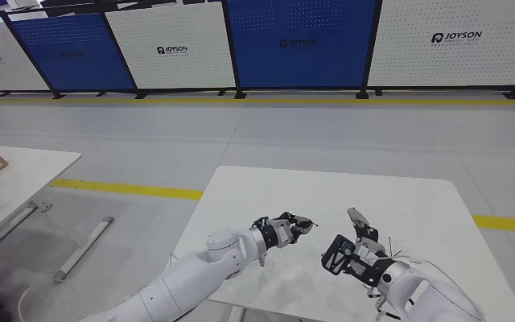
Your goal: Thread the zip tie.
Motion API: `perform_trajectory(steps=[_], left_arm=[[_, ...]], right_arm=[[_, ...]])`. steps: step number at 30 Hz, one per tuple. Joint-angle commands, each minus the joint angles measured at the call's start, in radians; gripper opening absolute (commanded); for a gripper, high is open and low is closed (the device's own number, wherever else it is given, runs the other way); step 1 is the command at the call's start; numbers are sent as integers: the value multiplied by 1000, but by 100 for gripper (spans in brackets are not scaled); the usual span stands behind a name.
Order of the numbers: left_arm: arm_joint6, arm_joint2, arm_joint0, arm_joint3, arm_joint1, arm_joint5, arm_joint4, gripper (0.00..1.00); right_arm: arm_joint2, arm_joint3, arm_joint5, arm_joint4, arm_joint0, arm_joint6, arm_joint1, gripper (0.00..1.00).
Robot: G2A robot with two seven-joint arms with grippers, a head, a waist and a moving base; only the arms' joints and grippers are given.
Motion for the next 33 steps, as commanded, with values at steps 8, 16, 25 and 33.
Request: perform_trajectory(steps=[8, 16, 25, 33], left_arm=[[218, 2, 90, -132, 5, -113, 355, 0], [218, 2, 90, -132, 5, -113, 355, 0], [524, 61, 118, -106, -27, -230, 736, 0], [674, 138, 124, -76, -68, -188, 1024, 0]], right_arm=[[120, 49, -33, 367, -50, -26, -1, 100], [120, 49, -33, 367, -50, -26, -1, 100], [153, 150, -112, 648, -38, -31, -10, 100], [137, 239, -112, 948, 29, 117, -17, 100]])
